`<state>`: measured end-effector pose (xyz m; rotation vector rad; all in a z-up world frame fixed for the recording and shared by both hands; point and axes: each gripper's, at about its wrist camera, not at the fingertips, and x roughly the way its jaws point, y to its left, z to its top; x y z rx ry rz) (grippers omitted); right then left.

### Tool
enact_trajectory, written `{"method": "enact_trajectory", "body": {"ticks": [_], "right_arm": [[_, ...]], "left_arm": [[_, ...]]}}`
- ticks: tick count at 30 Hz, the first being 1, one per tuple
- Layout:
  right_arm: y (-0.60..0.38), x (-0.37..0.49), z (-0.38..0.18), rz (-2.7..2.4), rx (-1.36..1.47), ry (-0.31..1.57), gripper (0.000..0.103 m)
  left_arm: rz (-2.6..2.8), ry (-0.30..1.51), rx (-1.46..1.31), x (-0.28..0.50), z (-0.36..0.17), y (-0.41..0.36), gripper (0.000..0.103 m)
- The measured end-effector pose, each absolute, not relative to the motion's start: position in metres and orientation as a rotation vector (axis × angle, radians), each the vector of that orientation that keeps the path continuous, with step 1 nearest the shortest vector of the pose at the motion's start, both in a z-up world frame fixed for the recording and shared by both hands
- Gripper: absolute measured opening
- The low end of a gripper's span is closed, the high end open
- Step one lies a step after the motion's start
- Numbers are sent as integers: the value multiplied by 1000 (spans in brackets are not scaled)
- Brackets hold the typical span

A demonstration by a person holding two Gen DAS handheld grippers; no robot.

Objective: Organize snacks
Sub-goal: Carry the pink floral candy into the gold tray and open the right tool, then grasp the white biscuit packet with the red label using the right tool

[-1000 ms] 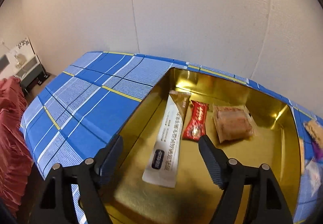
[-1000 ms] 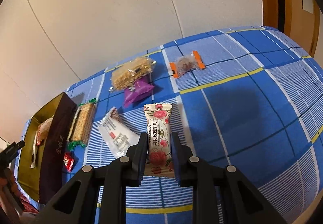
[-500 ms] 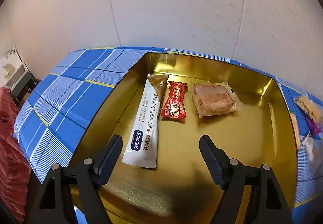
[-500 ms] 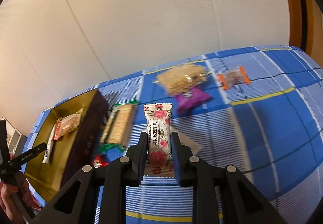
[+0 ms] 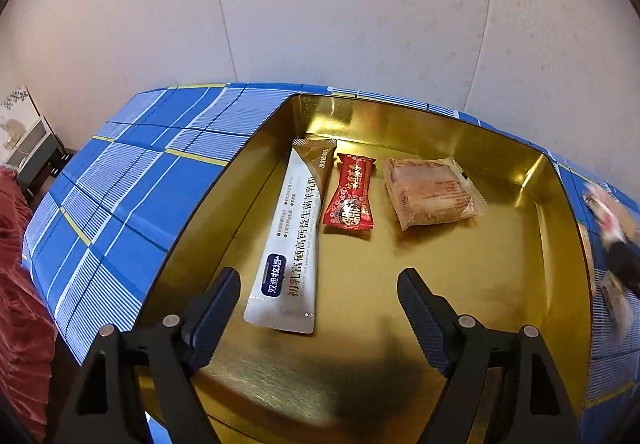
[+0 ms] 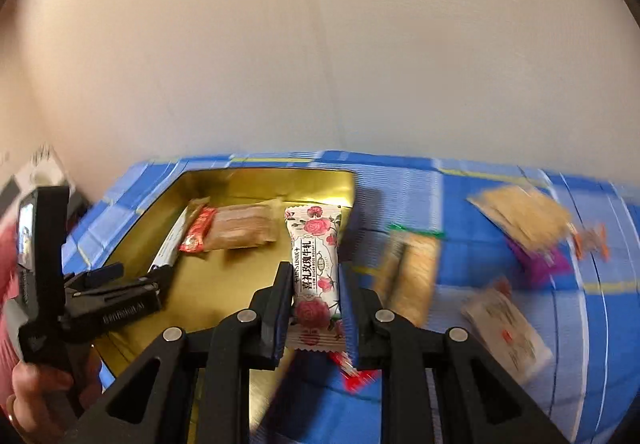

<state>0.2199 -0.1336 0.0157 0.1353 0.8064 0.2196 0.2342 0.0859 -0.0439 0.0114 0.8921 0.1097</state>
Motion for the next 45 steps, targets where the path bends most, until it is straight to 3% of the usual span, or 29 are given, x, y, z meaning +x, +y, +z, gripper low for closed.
{"method": "enact_trajectory", "body": {"ticks": [10,27,29,45], "right_arm": [[-95,289,-10,201,29,966,23],[-79,331,-32,102,-63,1036,27],[-81,332,-34,84,-62,1036,34],[-130,267,-4,102,51,869,35]], "left_arm": [[109,900,-13,236,-42,95,81],[118,915,-64,241,-42,103,82],[123,917,-62,241,-43,103,82],[98,868,-47,233,-37,95,87]]}}
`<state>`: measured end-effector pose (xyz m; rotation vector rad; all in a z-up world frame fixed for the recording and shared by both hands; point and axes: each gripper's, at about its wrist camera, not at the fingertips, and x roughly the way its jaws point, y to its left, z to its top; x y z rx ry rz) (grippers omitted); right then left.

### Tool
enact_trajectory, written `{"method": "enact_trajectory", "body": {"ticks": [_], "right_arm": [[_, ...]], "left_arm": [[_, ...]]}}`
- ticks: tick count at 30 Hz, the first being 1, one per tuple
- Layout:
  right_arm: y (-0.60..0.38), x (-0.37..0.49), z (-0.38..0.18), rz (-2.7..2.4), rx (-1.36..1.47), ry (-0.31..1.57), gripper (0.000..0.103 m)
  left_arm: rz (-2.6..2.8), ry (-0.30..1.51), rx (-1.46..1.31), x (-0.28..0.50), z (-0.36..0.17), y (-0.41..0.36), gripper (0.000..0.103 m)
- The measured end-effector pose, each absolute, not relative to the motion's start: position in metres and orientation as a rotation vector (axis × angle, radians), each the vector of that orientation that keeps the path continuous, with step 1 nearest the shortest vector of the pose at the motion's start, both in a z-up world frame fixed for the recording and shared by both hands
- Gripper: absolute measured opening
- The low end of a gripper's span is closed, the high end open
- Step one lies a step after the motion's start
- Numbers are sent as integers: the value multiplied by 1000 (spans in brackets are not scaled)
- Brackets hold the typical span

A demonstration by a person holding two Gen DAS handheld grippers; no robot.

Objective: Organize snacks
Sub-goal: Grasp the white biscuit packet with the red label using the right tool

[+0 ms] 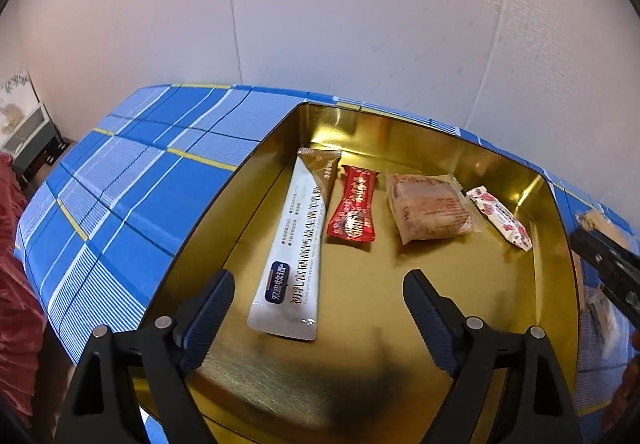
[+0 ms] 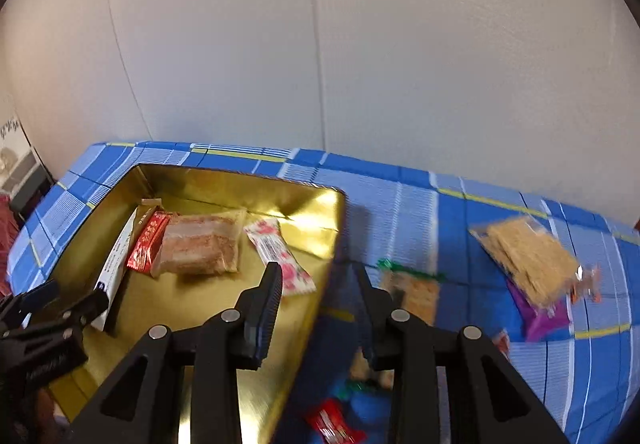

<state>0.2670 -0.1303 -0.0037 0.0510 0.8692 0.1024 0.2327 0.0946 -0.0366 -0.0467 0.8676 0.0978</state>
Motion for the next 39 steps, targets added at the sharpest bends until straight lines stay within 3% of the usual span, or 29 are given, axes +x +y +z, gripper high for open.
{"method": "enact_trajectory", "body": {"ticks": [10,12,18,19,21,22,31,39], "right_arm": [[-195,217,-8,18,72,851,37],[-211,208,-11,-14,72,837,42],[-259,193,-27,-119,100,865,46],[-267,194,-29,-116,126,874,48],[-280,195,-35,-97,184,901,67],[-282,194,-37,-93,194,907,68],[-256,200,-49,34,84,940,68],[-239,204,-58,31,9,967,51]], "left_arm": [[23,836,-57,226,-32,84,92],[5,830,-54,224,-31,80,93],[-51,782,18,213,-27,60,94],[-64,773,34,211,-26,55,94],[-96,766,47,208,-26,49,95],[-112,769,43,206,-26,48,95],[-162,746,9,195,-25,39,97],[-182,694,26,176,-20,29,98]]}}
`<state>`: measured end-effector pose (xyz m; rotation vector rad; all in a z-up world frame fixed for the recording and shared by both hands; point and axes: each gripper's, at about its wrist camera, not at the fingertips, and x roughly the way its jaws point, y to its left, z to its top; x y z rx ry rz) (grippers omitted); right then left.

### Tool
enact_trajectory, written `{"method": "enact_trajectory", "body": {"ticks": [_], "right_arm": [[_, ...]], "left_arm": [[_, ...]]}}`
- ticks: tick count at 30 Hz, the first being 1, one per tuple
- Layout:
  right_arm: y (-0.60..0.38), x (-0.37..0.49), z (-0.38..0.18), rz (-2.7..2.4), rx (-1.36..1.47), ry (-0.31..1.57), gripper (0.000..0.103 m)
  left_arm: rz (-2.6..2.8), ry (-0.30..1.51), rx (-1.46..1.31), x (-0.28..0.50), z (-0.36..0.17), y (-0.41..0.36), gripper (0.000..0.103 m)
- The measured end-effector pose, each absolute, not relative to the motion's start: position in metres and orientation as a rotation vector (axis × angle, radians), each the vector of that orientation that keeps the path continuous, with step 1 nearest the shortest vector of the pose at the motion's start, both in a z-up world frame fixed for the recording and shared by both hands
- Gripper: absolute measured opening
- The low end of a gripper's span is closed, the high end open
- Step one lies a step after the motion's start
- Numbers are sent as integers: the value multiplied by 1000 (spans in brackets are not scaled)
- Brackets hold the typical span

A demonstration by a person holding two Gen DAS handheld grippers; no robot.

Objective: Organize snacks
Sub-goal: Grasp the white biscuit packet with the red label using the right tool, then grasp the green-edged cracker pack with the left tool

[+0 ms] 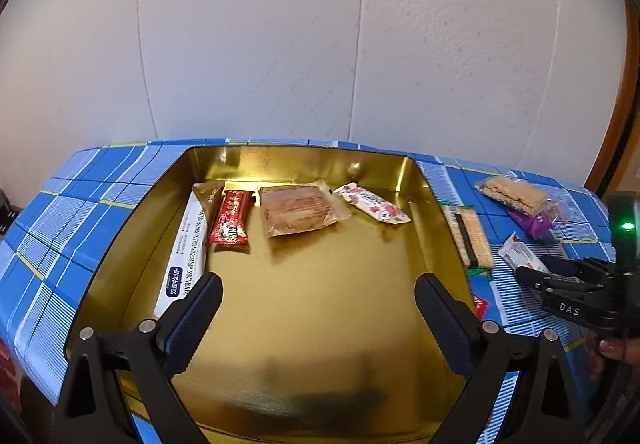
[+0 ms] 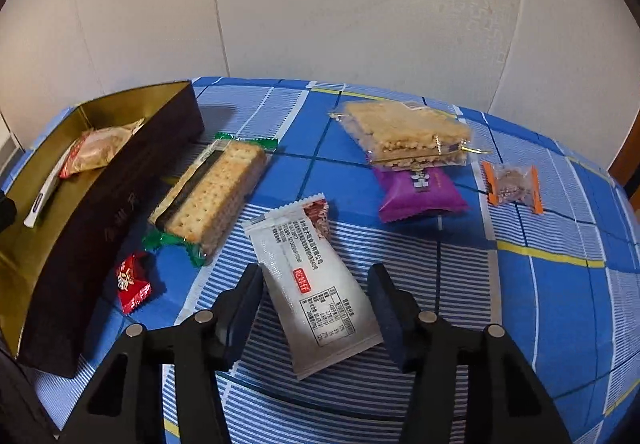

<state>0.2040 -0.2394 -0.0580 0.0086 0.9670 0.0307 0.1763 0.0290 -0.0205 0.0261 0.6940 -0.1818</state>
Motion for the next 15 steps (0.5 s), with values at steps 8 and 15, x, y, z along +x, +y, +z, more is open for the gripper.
{"method": "enact_trajectory", "body": {"ticks": [8,15], "right_arm": [[-256,199,-56,-13,88,998,41],[-285,190,-54,-134,136,1028,41]], "left_arm": [[-259,697,68,163,-5,-13,98],[-386,800,123,180,5,-86,98]]}}
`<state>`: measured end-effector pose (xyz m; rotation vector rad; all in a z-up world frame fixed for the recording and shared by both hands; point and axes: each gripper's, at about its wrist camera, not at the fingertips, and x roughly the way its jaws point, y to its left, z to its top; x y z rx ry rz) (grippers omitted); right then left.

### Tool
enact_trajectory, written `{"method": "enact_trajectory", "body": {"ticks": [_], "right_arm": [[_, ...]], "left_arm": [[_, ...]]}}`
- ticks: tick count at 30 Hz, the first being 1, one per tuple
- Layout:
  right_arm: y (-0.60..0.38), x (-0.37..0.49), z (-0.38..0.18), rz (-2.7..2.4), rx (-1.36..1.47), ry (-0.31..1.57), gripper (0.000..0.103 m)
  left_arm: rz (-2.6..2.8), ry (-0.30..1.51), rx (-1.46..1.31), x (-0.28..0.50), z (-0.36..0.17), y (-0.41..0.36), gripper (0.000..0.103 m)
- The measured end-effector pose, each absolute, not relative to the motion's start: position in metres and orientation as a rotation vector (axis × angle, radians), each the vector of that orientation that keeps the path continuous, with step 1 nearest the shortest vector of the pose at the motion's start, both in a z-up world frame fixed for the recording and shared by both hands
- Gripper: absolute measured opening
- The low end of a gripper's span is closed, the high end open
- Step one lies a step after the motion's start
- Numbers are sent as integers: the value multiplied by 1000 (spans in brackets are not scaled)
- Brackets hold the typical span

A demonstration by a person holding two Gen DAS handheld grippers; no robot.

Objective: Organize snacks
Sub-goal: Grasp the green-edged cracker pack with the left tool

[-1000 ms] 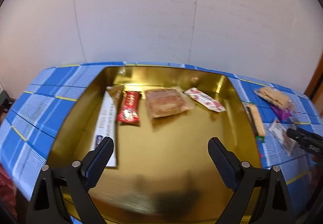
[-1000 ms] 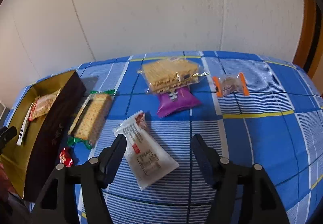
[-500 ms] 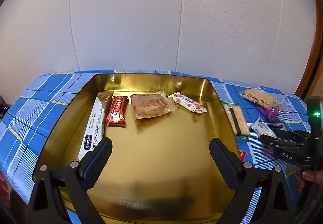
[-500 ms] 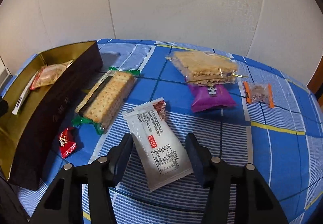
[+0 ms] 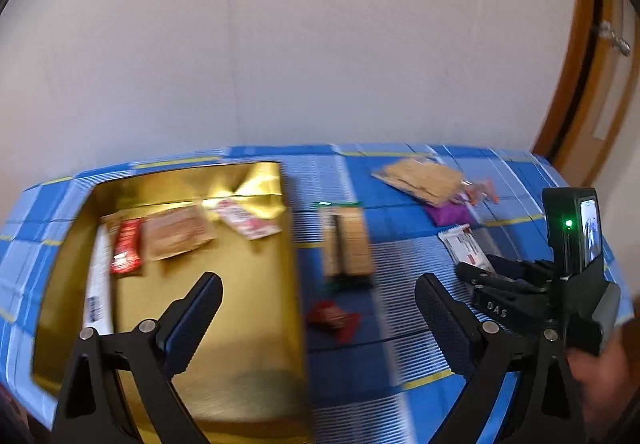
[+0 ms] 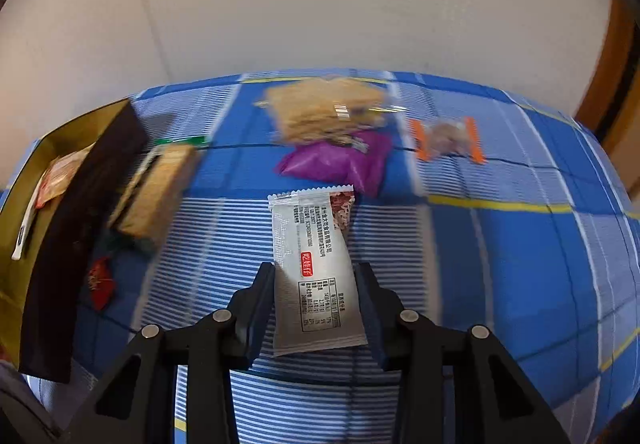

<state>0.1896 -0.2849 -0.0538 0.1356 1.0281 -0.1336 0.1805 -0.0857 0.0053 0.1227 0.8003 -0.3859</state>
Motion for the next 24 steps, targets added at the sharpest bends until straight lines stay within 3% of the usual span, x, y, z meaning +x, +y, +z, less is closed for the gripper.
{"method": "enact_trajectory", "body": {"ticks": [11,16,20,22,24], "right_arm": [[-336,168,-51,-176,325,1033,41],[-348,163,-51,-172,383,1026,42],[-348,162,-51,-172,389,1026,42],[-348,163,-50,-175,388,1027,42],[-349,163,-50,-174,395,1026,42]], "left_arm": [[-347,916,303,225,-36,-171,96],[-327,980,321,240,-49,-180,76],[-291,1019,304,254,-57,-181,73],[-287,1041,304,259,-62,-181,62],[-272,1027,338,259,-64,-183,59]]}}
